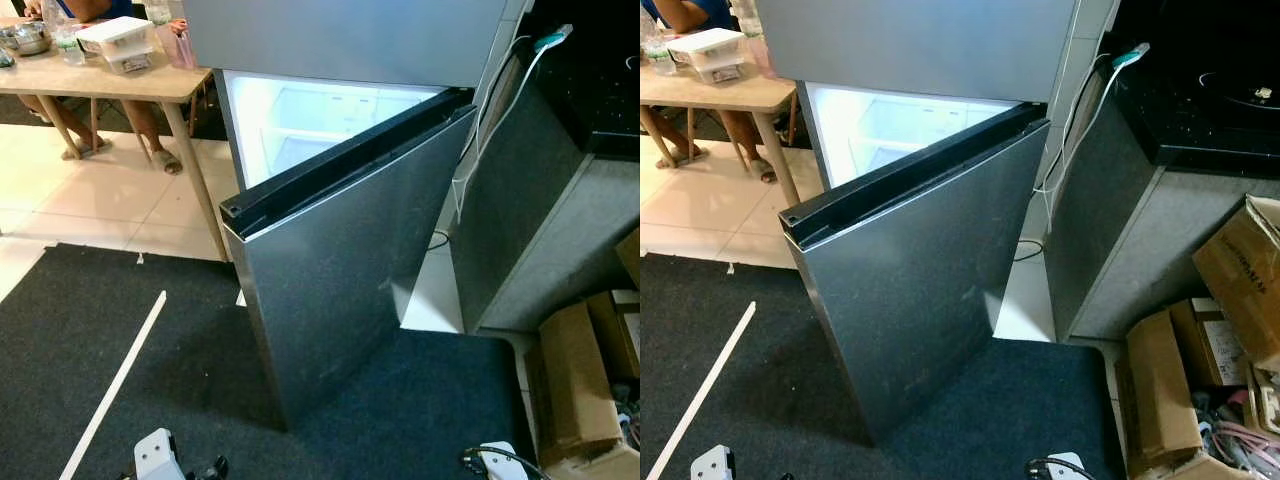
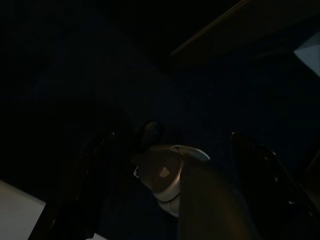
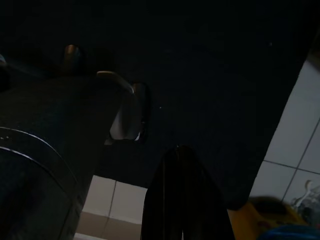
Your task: Restocking fridge
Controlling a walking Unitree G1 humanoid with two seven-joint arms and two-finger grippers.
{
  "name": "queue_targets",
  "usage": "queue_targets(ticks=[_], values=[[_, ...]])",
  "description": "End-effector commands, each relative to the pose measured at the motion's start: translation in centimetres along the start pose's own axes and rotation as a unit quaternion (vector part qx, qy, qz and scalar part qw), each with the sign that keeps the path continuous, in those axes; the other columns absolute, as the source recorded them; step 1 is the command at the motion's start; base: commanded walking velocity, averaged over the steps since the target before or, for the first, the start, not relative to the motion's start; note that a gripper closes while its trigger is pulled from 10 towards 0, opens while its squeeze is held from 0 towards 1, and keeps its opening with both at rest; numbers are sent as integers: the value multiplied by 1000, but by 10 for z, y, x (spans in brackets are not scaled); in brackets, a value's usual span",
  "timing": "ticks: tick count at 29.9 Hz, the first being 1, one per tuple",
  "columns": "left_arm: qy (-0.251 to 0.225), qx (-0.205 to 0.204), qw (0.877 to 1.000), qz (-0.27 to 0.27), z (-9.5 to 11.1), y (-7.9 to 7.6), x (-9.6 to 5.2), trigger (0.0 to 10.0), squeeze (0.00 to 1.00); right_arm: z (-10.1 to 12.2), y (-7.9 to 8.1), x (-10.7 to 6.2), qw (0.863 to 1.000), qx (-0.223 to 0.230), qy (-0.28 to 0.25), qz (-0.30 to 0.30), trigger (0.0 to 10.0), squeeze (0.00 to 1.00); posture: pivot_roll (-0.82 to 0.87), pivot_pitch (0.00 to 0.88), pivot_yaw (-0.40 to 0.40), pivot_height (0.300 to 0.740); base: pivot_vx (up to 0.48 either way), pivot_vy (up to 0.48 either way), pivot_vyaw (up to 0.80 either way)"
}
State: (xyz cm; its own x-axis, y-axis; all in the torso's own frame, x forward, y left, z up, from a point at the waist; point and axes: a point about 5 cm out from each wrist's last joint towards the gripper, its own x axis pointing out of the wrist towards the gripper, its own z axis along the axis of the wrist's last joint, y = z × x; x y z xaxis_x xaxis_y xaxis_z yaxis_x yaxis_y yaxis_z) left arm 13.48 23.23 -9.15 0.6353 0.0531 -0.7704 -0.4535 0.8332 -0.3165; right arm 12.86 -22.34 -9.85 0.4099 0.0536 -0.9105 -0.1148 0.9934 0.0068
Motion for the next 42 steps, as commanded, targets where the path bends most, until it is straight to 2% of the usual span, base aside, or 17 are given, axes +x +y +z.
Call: queue_targets(ticks=[1,5,12,15,25,31,33,34,36,37,39,40,42], values=[[12,3,1000,-3,-5,-1,-1,10000,0,0,-2,-1,1000,-14,5,-2,10000,0,-47,51,-26,740,244,0,0],[12,4,1000,-4,-5,-1,0,10000,0,3,-1,0,1000,-24,0,5,10000,0,-49,52,-24,740,249,0,0],[13,4,1000,-5,-5,-2,0,10000,0,2,-2,0,1000,-26,0,2,10000,0,-51,57,-22,740,255,0,756],[14,4,1000,-5,-6,-1,-1,10000,0,1,-5,-1,1000,-9,-2,-12,10000,0,-54,58,-18,740,257,0,256],[16,5,1000,-3,-6,0,-1,10000,0,-1,-4,-1,1000,-4,-2,-14,10000,0,-54,61,-12,740,259,0,0],[17,5,1000,8,-5,2,-1,10000,0,5,-4,-1,999,24,-23,-17,10000,0,-54,61,-10,740,0,0,0],[18,5,1000,7,-5,2,-1,10000,0,17,-4,0,997,49,-59,-4,10000,0,-55,65,-9,740,0,0,0],[18,5,1000,7,-5,2,-1,10000,0,17,-4,0,997,49,-59,-4,10000,0,-55,65,-9,740,0,0,0],[18,5,1000,6,-5,2,-1,10000,0,33,-3,0,992,78,-99,21,10000,0,-56,67,-9,740,0,0,0],[18,5,1000,6,-5,2,-1,10000,0,33,-3,0,992,78,-99,21,10000,0,-56,67,-9,740,0,0,0],[18,6,1000,5,-6,2,-1,10000,0,60,2,-1,982,88,-151,76,10000,0,-57,68,-9,740,0,0,0],[18,6,1000,5,-6,2,-1,10000,0,60,2,-1,982,88,-151,76,10000,0,-57,68,-9,740,0,0,0],[19,6,1000,4,-6,2,-1,10000,0,91,9,-3,970,69,-196,127,10000,0,-56,72,-10,740,0,0,0]])
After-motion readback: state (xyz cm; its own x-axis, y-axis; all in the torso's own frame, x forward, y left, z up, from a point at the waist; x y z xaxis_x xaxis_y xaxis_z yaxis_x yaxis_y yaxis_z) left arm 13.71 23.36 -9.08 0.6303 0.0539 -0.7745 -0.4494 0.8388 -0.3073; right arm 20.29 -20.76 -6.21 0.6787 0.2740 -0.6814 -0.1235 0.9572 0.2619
